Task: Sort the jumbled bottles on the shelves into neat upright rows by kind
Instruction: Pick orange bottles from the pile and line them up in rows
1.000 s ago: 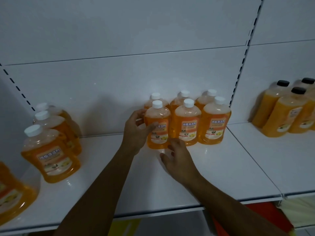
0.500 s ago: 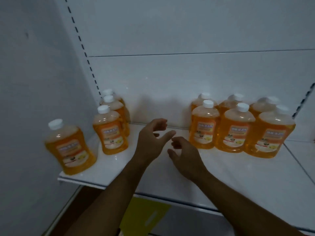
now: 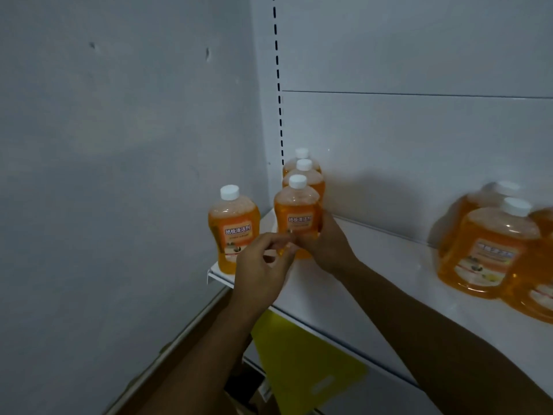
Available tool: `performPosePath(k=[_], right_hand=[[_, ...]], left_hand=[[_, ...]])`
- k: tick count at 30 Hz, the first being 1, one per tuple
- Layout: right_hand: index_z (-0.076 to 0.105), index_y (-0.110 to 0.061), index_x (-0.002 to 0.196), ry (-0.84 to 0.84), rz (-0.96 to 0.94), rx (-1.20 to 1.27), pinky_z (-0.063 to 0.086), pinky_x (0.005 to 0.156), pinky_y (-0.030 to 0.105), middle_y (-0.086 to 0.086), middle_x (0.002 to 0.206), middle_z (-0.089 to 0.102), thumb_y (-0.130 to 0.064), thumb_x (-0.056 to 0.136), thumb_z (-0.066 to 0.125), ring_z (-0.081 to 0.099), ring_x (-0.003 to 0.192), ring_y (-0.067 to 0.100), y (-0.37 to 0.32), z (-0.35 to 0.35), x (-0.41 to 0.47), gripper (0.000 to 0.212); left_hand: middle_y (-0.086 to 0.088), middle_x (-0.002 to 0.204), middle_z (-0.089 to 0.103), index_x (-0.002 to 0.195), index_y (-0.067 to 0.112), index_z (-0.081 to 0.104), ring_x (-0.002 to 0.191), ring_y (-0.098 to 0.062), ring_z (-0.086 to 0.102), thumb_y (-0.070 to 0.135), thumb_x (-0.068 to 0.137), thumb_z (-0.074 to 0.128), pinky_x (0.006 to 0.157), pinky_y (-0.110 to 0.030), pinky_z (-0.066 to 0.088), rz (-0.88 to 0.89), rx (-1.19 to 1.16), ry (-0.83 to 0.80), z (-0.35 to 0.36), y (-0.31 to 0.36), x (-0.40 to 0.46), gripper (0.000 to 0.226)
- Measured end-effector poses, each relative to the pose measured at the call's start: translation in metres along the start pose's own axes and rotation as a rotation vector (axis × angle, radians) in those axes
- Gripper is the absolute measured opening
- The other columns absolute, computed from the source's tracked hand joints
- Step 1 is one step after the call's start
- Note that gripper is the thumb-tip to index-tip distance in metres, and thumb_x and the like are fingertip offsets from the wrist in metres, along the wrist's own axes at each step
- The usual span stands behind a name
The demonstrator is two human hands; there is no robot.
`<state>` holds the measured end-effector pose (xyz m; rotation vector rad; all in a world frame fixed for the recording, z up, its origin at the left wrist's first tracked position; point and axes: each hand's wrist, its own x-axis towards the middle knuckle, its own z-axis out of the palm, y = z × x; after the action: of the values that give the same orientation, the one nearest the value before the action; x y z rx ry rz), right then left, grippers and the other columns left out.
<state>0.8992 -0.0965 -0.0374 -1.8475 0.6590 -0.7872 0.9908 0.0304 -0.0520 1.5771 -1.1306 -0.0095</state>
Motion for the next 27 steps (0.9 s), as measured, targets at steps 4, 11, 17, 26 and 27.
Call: performPosePath(k=[4, 11, 17, 26, 27], right_hand=[[0.047, -0.032, 0.117, 0.059, 0.015, -0.070, 0.040, 0.068, 0.011, -0.022, 0.099, 0.054, -0.035, 0.073, 0.081, 0.052, 0.087, -0.007, 0.003, -0.004, -0.003, 0.055], [0.052, -0.025, 0.123, 0.149, 0.051, -0.095, 0.046, 0.076, 0.014, -0.013, 0.113, 0.058, -0.036, 0.072, 0.081, 0.054, 0.097, -0.002, 0.021, -0.044, -0.029, 0.060], [0.051, -0.040, 0.112, 0.359, 0.108, -0.043, 0.050, 0.079, 0.019, -0.020, 0.108, 0.060, -0.033, 0.080, 0.076, 0.057, 0.101, -0.002, 0.030, -0.079, -0.052, 0.042], [0.033, -0.031, 0.140, 0.413, 0.123, -0.246, 0.028, 0.090, -0.007, -0.023, 0.134, 0.042, -0.019, 0.090, 0.065, 0.038, 0.115, -0.020, 0.036, -0.089, -0.084, 0.060], [0.032, -0.029, 0.143, 0.407, 0.142, -0.259, 0.024, 0.087, -0.009, -0.023, 0.136, 0.041, -0.021, 0.091, 0.064, 0.037, 0.118, -0.018, 0.037, -0.091, -0.082, 0.062]], left_hand=[[0.024, 0.107, 0.056, 0.115, 0.033, 0.054, 0.102, 0.007, 0.054, 0.044, 0.085, 0.066, 0.078, -0.013, 0.047, 0.009, 0.016, -0.007, 0.003, 0.001, -0.001, 0.033], [0.011, 0.134, 0.050, 0.143, 0.027, 0.035, 0.119, -0.007, 0.051, 0.048, 0.082, 0.065, 0.095, -0.028, 0.048, 0.034, -0.039, -0.216, 0.038, 0.012, 0.043, 0.071], [0.007, 0.122, 0.053, 0.137, 0.018, 0.043, 0.105, -0.009, 0.055, 0.040, 0.081, 0.069, 0.075, -0.011, 0.047, 0.112, -0.089, -0.450, 0.093, 0.032, 0.068, 0.065], [0.007, 0.116, 0.061, 0.125, 0.026, 0.048, 0.105, -0.015, 0.062, 0.026, 0.076, 0.078, 0.087, -0.044, 0.057, -0.026, -0.374, -0.594, 0.175, 0.050, 0.105, 0.057], [0.009, 0.115, 0.061, 0.124, 0.026, 0.048, 0.105, -0.015, 0.063, 0.025, 0.075, 0.080, 0.088, -0.045, 0.056, -0.043, -0.393, -0.606, 0.183, 0.051, 0.107, 0.059]])
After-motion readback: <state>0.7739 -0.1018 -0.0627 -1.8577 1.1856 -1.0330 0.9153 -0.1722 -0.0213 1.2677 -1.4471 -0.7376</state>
